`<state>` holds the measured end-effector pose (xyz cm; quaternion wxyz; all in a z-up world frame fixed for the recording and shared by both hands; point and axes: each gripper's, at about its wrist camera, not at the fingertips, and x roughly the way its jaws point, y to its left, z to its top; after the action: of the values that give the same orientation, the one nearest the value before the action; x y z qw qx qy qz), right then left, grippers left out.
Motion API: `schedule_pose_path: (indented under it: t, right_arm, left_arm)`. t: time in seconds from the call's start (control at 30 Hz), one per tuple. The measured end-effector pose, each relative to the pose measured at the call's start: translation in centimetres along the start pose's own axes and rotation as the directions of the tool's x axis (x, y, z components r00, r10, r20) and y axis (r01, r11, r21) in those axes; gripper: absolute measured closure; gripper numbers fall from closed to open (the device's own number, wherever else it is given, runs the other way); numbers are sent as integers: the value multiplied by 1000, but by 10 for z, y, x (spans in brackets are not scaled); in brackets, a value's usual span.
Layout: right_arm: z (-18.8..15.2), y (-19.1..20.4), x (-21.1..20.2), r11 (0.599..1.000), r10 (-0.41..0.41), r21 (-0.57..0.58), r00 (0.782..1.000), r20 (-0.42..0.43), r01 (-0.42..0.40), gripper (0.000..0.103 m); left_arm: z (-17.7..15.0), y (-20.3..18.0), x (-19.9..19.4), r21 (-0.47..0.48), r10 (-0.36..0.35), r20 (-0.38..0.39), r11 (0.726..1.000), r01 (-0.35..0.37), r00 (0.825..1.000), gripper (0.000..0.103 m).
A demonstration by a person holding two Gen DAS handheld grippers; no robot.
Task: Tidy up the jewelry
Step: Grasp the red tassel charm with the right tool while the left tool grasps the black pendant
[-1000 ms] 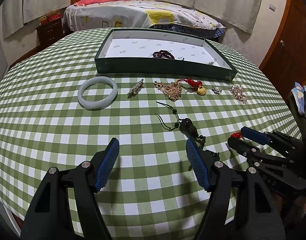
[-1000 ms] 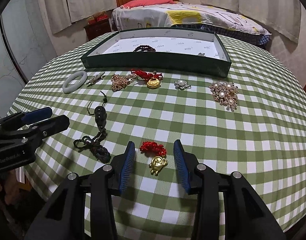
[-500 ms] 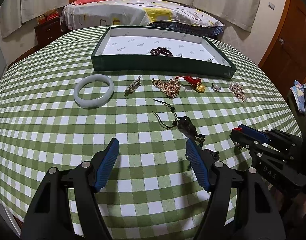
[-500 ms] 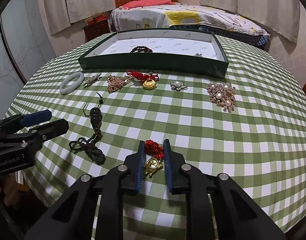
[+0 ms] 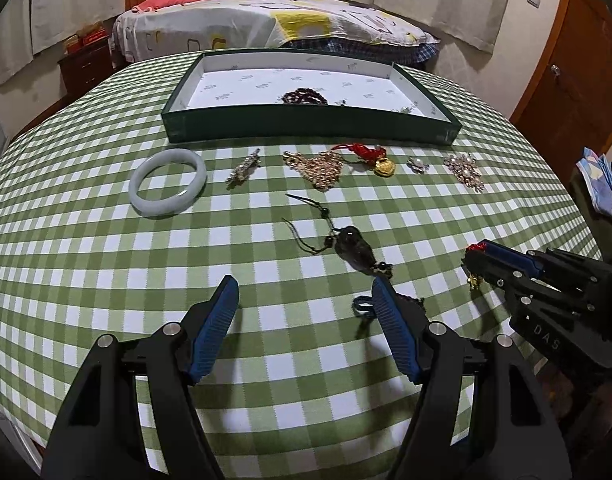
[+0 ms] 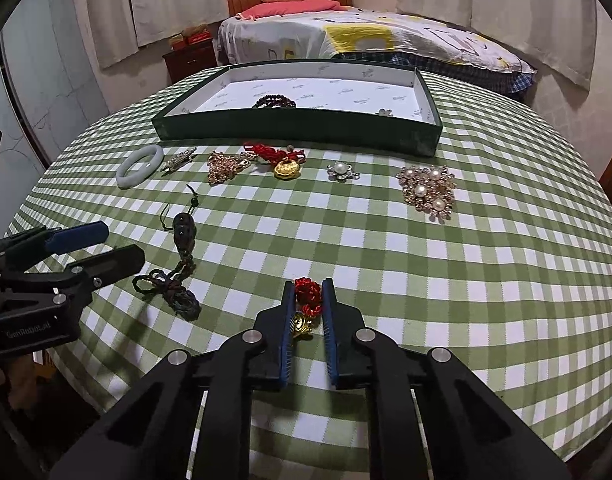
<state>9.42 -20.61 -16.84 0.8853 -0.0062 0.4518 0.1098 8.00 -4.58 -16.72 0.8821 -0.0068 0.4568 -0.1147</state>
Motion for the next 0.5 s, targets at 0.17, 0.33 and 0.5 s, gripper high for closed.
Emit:
schedule_pose_path:
  t: [0.17,0.33,0.5]
  right_arm:
    - [0,-11,-3,999,8,31,1000,10,-8,89]
    - [-2,-22,-3,997,27,69,1000,13,-28,89]
    - [-3,-28,-2,995,40,93,999,16,-41,89]
  left_arm:
    - [4,-13,4,23,-2,-9,1000,3,1000,35]
    - [10,-24,13,32,6,-27,999,-6,1000,36]
    - [17,-25,25,18,15,-45,1000,-14,999,37]
